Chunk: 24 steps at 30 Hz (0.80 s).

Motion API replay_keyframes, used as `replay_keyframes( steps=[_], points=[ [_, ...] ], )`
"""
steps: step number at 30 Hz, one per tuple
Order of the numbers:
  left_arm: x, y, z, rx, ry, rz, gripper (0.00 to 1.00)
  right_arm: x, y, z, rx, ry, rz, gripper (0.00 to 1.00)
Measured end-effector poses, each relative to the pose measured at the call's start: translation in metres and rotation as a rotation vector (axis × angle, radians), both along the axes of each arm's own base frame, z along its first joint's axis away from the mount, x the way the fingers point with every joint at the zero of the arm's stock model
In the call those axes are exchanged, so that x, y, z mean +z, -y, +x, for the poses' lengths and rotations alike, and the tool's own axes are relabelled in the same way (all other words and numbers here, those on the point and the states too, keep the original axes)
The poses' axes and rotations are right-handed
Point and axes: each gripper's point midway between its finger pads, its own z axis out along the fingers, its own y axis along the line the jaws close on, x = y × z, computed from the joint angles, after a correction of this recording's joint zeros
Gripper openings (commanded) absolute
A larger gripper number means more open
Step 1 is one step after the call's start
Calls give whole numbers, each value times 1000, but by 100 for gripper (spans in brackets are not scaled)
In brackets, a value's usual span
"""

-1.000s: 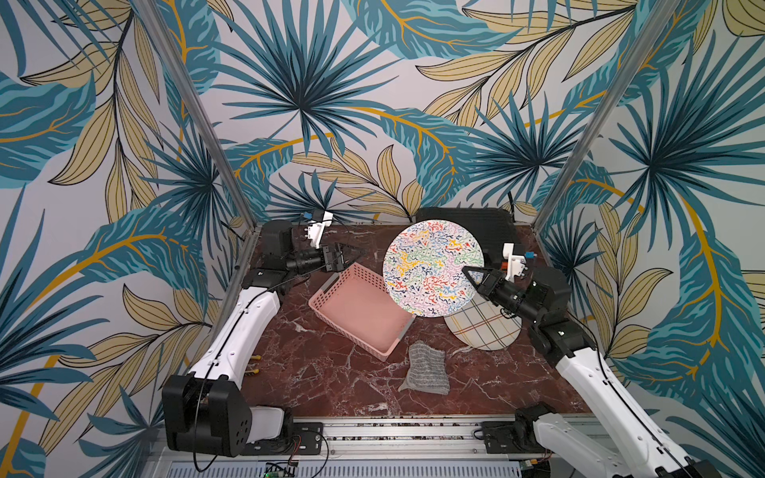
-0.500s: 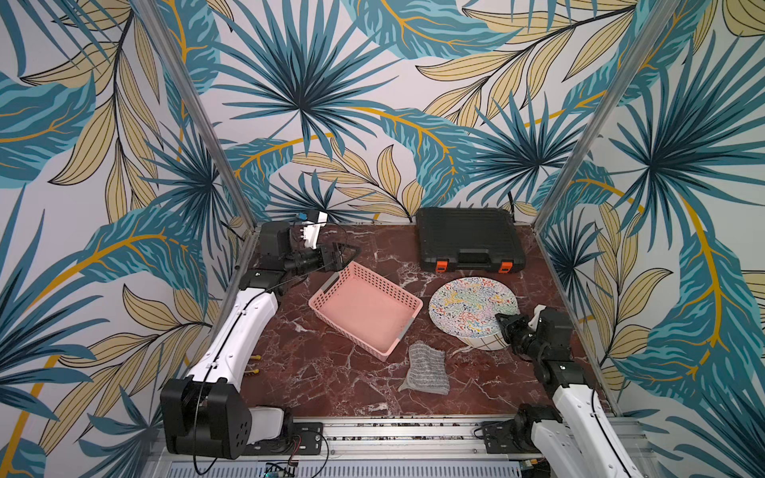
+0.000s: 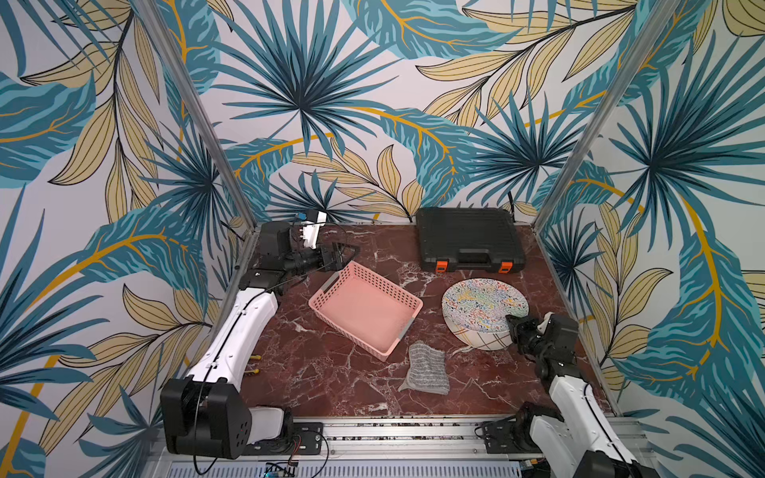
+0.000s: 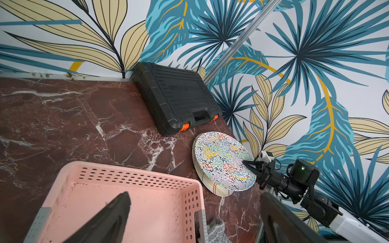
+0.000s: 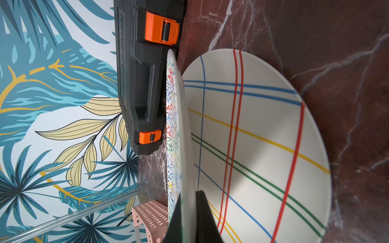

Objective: Wipe the wet plate dry
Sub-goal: Place the plate on the plate.

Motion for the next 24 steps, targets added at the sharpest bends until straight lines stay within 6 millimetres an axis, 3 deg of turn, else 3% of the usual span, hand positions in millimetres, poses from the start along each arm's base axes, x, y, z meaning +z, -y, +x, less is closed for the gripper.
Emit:
replay_keyframes(
  steps=[12, 16, 24],
  points=[
    [0, -1, 0, 2, 0, 0, 100, -11, 2, 13, 41, 0, -10, 0],
    [0, -1, 0, 2, -1, 0, 100, -11, 2, 11, 47, -2, -33, 20],
    [-1, -1, 0, 2, -2, 0, 100, -23, 3, -5, 53, -76, -79, 38]
  ],
)
